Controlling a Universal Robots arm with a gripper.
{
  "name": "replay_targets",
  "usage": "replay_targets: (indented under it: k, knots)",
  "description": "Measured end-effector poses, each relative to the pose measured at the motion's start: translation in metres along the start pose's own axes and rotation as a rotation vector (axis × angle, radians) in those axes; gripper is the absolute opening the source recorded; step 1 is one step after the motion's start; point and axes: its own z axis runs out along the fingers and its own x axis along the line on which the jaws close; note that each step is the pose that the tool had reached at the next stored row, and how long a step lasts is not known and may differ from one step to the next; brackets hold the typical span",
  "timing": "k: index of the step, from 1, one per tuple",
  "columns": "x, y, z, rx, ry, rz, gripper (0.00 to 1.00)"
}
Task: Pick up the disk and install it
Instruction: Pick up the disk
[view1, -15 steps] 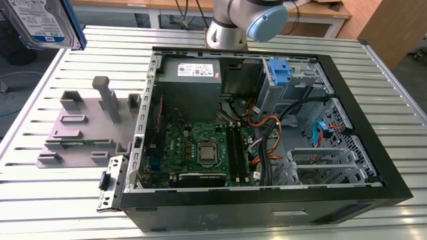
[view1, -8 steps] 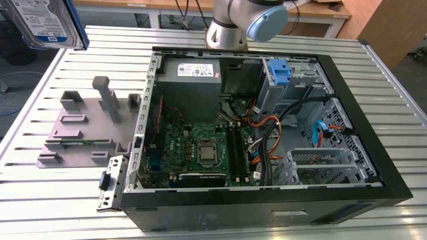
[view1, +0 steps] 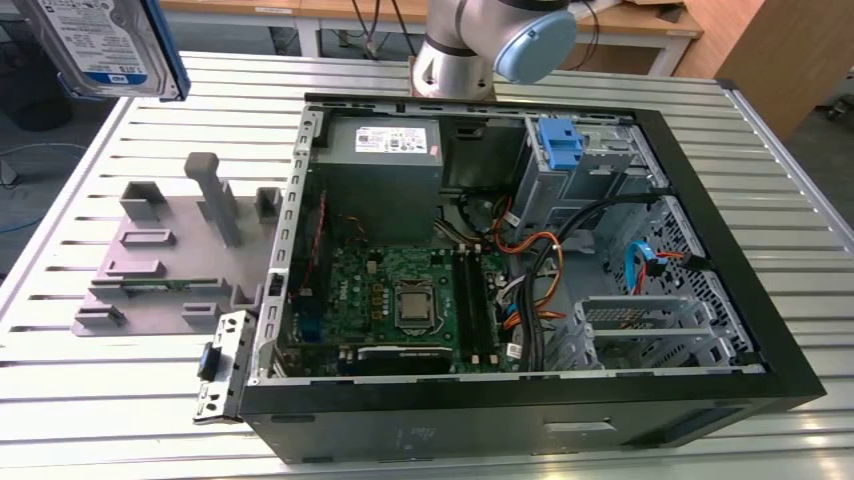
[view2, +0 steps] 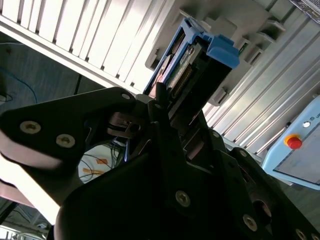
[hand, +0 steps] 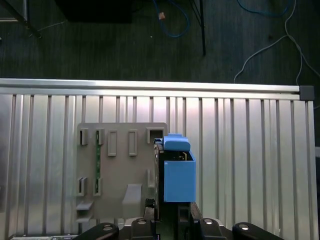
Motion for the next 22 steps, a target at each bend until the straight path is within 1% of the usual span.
replay_targets:
  k: [2, 9, 12, 22]
  knots:
    - [0.0, -0.0018, -0.0002, -0.0002, 0.0, 0.0, 0.35]
    - [0.0, -0.0021, -0.0002, -0.0001, 0.0, 0.0, 0.35]
    - [0.0, -0.0034, -0.0002, -0.0001, 0.0, 0.0, 0.35]
    - [-0.0001, -0.0122, -0.0006, -0.0002, 0.0001, 0.0, 0.35]
